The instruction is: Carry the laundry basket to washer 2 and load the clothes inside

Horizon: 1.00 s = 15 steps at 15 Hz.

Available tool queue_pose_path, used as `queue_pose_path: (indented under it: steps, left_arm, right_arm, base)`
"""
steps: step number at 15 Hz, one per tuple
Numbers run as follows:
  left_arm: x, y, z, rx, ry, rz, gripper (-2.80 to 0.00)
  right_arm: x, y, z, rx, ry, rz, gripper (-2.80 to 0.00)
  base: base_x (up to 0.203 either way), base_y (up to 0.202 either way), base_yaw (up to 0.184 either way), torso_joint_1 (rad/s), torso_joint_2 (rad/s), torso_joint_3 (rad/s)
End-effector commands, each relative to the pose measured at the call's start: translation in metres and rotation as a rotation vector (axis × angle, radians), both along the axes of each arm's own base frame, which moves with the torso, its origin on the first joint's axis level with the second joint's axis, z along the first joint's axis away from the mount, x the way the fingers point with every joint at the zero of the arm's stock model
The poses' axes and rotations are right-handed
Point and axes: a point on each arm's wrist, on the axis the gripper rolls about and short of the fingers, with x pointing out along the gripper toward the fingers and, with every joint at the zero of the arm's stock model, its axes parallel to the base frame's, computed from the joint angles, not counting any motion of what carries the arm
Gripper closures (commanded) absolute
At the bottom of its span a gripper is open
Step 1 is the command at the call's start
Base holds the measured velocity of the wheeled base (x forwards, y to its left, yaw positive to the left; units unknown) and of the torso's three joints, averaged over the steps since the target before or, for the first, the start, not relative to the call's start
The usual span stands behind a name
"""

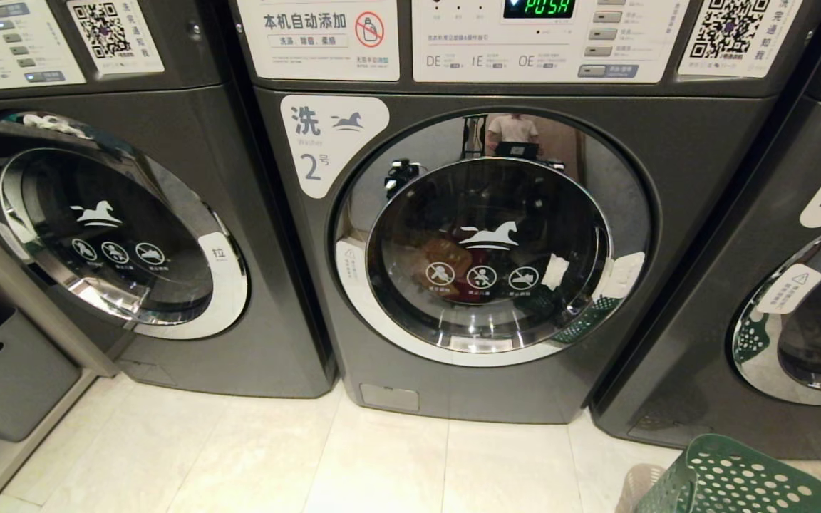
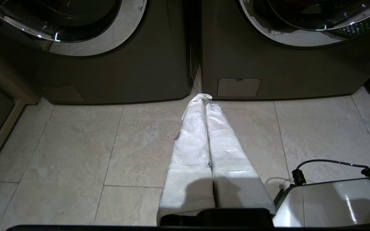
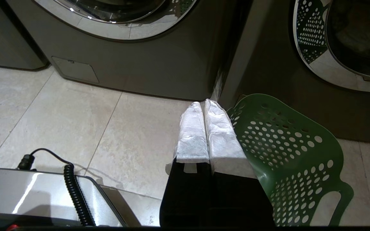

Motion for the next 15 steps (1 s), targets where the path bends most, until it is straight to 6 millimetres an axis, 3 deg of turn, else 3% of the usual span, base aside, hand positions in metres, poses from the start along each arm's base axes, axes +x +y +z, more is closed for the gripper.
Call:
queue_pose_path:
  steps: [1, 8, 15]
  left_arm:
    - [0.0000, 0.0000, -0.0001, -0.002, 0.000, 0.000, 0.00]
    - [0.0000, 0.0000, -0.0001, 0.001, 0.000, 0.001, 0.00]
    - [0.0000, 0.0000, -0.0001, -0.002, 0.000, 0.001, 0.00]
  right_arm:
    - [0.0001, 0.0000, -0.0002, -0.001, 0.003, 0.001, 0.00]
    - [0.0001, 0.0000, -0.0002, -0.001, 0.003, 0.001, 0.00]
    - [0.0001, 0.0000, -0.0002, -0.001, 0.003, 0.001, 0.00]
  base:
    - [0.000, 0.000, 0.000, 0.000, 0.00, 0.000]
    - [0.000, 0.000, 0.000, 0.000, 0.00, -0.007]
    - [0.000, 0.000, 0.000, 0.002, 0.00, -0.145]
